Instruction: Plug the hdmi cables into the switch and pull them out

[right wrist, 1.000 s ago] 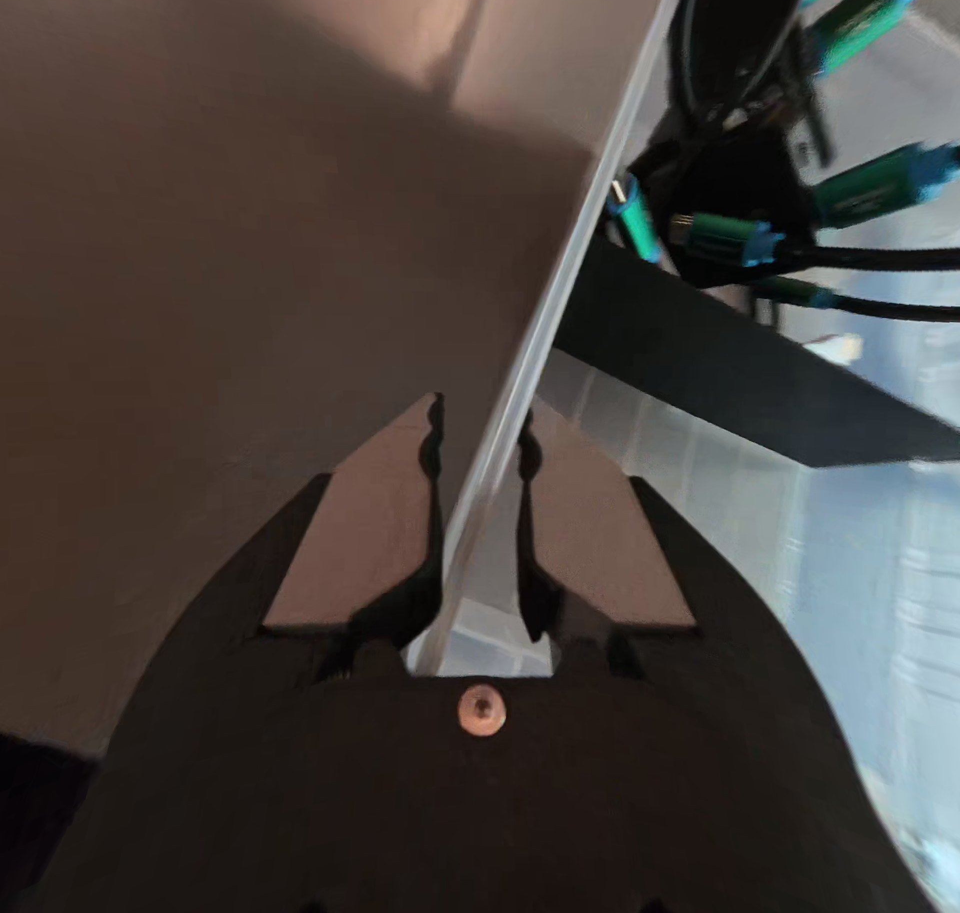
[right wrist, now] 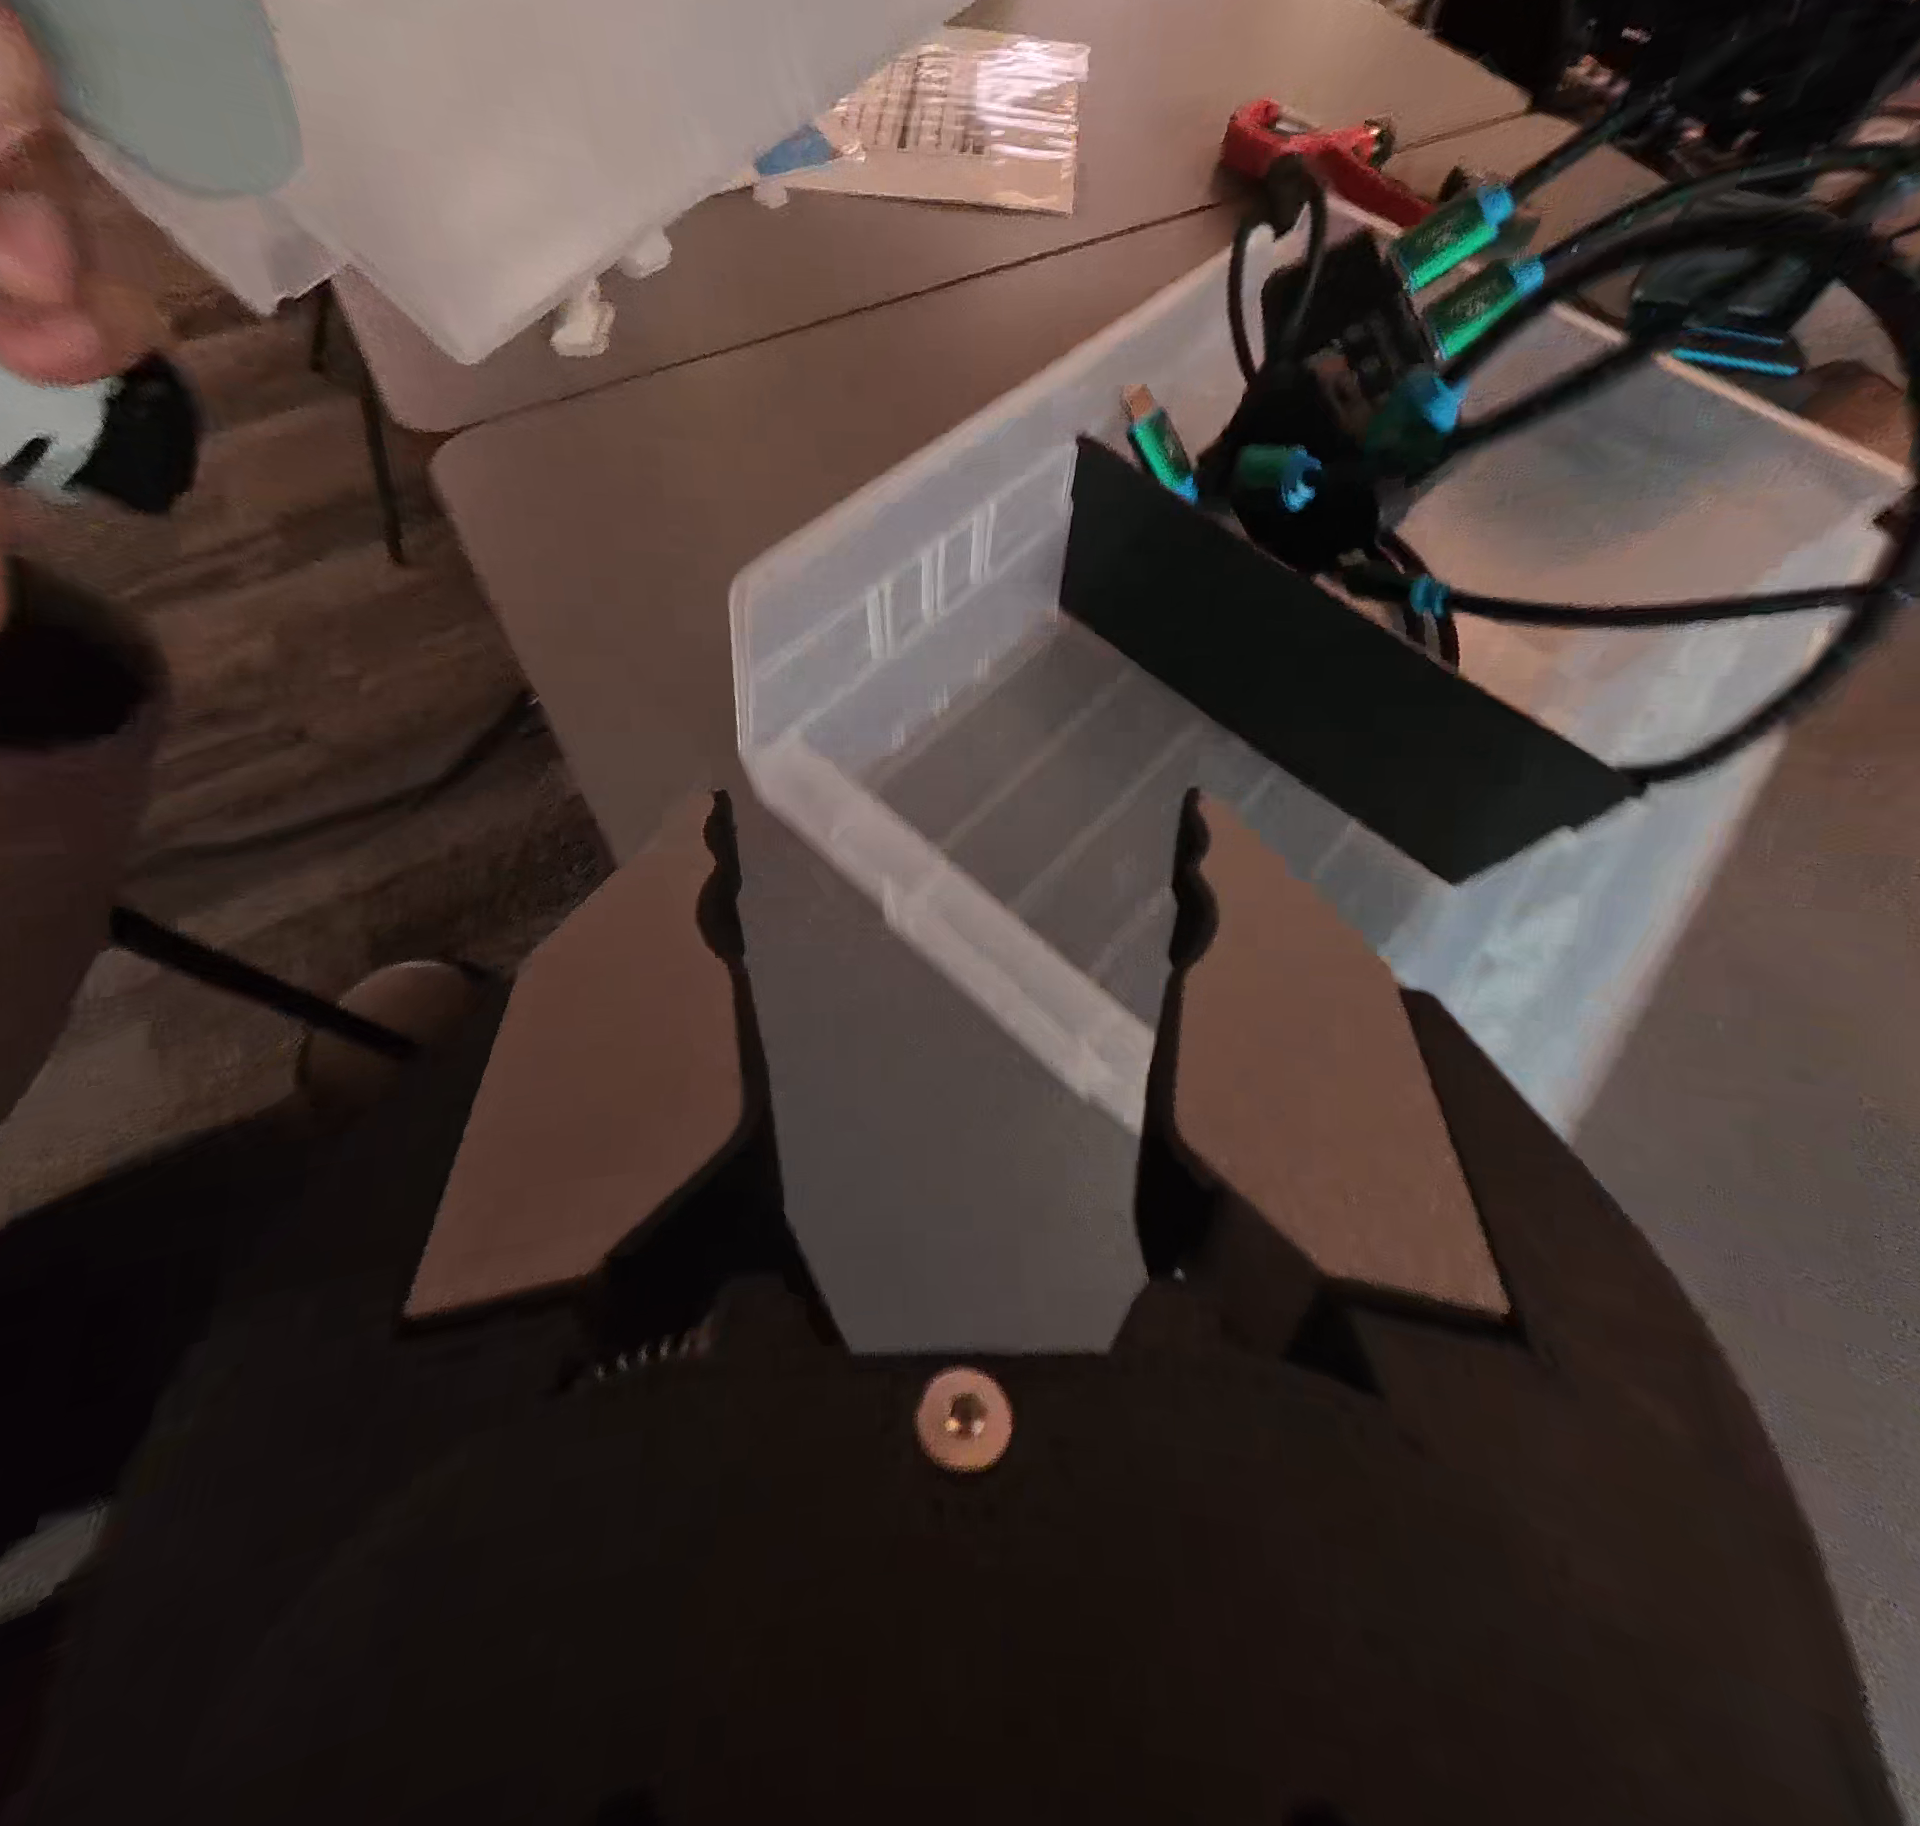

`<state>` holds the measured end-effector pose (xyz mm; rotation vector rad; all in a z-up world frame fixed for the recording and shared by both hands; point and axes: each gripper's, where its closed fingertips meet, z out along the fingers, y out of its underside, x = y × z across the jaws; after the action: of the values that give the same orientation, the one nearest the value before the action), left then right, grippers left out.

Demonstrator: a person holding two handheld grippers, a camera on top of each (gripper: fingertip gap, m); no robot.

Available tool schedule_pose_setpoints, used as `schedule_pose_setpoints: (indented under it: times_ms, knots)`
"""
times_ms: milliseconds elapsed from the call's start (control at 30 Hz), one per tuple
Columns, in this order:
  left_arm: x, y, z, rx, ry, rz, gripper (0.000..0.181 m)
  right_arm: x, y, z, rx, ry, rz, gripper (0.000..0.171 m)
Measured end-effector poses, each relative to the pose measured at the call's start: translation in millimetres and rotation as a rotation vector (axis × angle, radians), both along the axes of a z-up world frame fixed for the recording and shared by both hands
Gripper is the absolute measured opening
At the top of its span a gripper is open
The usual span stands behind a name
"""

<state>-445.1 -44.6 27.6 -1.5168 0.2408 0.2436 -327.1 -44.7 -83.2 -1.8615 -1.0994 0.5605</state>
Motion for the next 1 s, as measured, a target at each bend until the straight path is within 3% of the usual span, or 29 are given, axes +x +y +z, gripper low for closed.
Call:
schedule_pose_setpoints:
  times_ms: [167, 333, 467, 500, 600, 733, 800, 900, 1000]
  knots:
    - [105, -19, 18, 0.04, 0.059, -0.292, 0.002, 100, -15, 11, -0.036, -0.007, 0.03, 0.087]
    - [249, -47, 23, 0.038, 0.085, -0.66, 0.004, 240, -10, 42, -0.033, 0.075, -0.13, 0.085]
    - [349, -57, -10, -0.002, 0.069, -0.86, 0.003, 348, -13, 61, -0.01, 0.194, -0.296, 0.077]
    - [369, -56, -24, -0.01, 0.065, -0.888, 0.003, 369, -15, 64, -0.014, 0.234, -0.325, 0.07]
    - [420, -40, -67, -0.059, 0.05, -0.908, 0.003, 413, -20, 56, -0.065, 0.296, -0.399, 0.073]
    - [462, -8, -129, -0.235, 0.06, -0.87, 0.006, 429, -21, 34, -0.095, 0.246, -0.444, 0.076]
    - [476, -16, -151, -0.359, 0.047, -0.942, 0.031, 416, -22, 23, -0.085, 0.184, -0.406, 0.077]
    - [460, -30, -134, -0.325, 0.022, -0.982, 0.052, 393, -21, 12, -0.043, 0.077, -0.372, 0.076]
    - [411, -24, -102, -0.245, -0.014, -0.874, 0.048, 349, -26, 6, -0.02, 0.044, -0.259, 0.074]
